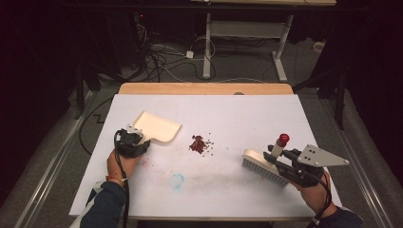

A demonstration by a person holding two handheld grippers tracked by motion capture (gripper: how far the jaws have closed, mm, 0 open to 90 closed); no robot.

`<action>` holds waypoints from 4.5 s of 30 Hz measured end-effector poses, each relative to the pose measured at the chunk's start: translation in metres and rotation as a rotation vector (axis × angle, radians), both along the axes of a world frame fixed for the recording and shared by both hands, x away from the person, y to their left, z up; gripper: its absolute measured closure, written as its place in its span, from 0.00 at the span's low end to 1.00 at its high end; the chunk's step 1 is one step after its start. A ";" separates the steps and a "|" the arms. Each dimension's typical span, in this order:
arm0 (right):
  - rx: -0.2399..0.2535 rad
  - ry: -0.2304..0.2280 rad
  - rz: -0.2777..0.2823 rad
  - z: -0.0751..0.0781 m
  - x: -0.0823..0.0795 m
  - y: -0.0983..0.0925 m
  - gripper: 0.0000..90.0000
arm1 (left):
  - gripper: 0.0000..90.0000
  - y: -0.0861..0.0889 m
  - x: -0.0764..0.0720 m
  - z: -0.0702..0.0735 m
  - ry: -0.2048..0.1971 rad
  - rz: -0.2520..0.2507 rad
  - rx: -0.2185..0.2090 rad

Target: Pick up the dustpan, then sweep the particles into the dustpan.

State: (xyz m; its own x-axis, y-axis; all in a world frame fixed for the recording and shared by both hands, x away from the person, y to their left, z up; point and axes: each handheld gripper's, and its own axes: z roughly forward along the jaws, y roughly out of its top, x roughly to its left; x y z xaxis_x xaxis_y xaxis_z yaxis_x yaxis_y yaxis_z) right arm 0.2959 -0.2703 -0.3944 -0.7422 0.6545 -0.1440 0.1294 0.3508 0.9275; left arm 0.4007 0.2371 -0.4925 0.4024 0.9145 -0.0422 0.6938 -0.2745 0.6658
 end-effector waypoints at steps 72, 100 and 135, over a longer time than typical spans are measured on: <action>-0.019 -0.028 -0.193 -0.008 0.153 0.114 0.78 | 0.71 -0.017 -0.106 0.024 0.051 -0.370 0.043; 0.049 0.035 -0.041 -0.021 0.122 0.178 0.78 | 0.71 -0.054 -0.089 0.022 0.059 -0.382 0.047; 0.041 0.022 0.069 -0.018 0.063 0.225 0.78 | 0.71 -0.075 -0.074 0.020 0.084 -0.397 0.070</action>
